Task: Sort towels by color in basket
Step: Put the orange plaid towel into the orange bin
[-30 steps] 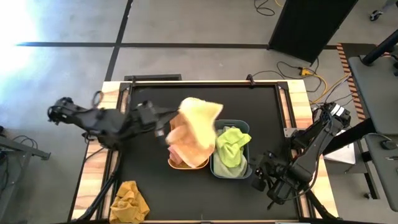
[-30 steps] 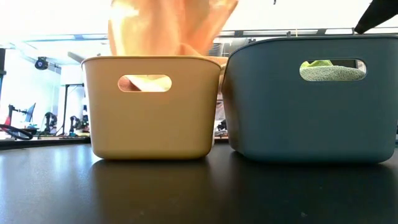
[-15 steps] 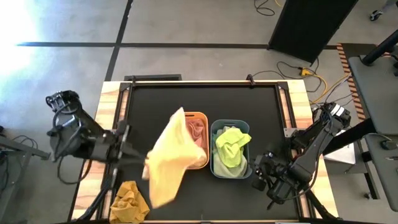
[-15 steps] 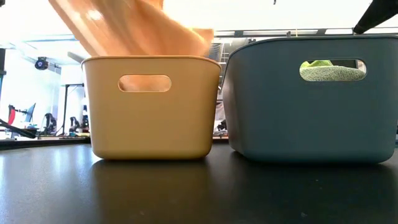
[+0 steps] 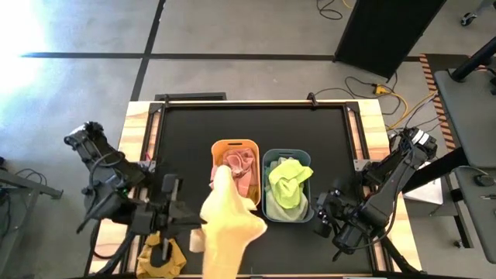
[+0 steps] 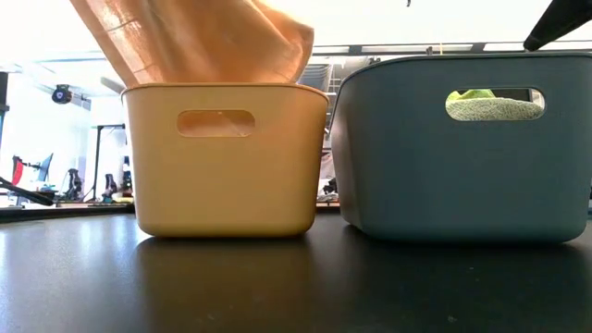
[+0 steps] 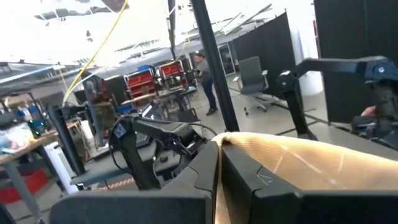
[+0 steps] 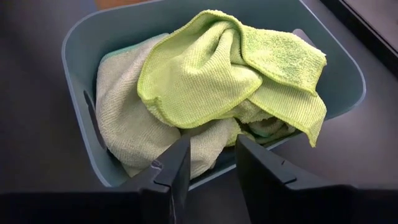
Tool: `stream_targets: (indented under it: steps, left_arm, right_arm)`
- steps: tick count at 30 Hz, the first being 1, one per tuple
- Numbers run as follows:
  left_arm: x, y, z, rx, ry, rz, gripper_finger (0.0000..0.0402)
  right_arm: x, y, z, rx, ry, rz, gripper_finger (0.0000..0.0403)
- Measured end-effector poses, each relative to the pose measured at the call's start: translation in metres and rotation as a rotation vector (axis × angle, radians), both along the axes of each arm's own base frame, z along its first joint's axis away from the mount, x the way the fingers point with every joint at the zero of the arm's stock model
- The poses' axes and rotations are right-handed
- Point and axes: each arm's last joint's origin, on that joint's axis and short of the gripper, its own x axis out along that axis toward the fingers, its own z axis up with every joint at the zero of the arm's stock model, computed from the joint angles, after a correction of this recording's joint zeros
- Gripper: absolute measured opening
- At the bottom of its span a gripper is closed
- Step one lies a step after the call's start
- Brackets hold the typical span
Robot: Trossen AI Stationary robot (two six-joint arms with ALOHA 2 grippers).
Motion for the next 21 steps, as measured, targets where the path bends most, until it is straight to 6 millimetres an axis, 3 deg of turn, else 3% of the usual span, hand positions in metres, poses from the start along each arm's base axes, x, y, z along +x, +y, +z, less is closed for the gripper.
stream_targets:
  steps: [4,8,12,17,21]
  left_arm:
    - [0.008,0.003,-0.004,0.011,0.018,0.123,0.0000]
    - [0.022,0.026,-0.015,-0.039,0.121,0.301,0.0000]
    - [0.044,0.062,-0.027,-0.134,0.232,0.373,0.0000]
    - [0.072,0.121,-0.043,-0.186,0.352,0.507,0.0000]
    - [0.074,0.168,-0.058,-0.135,0.498,0.688,0.0000]
  right_arm:
    - [0.000,0.000,0.000,0.000,0.000,0.000,0.0118]
    - [0.000,0.000,0.000,0.003,-0.002,-0.003,0.0113]
    - [0.000,0.000,0.000,0.006,-0.005,-0.004,0.0104]
    - [0.000,0.000,0.000,0.007,-0.009,-0.005,0.0093]
    - [0.001,0.001,0.000,0.016,-0.015,-0.011,0.0087]
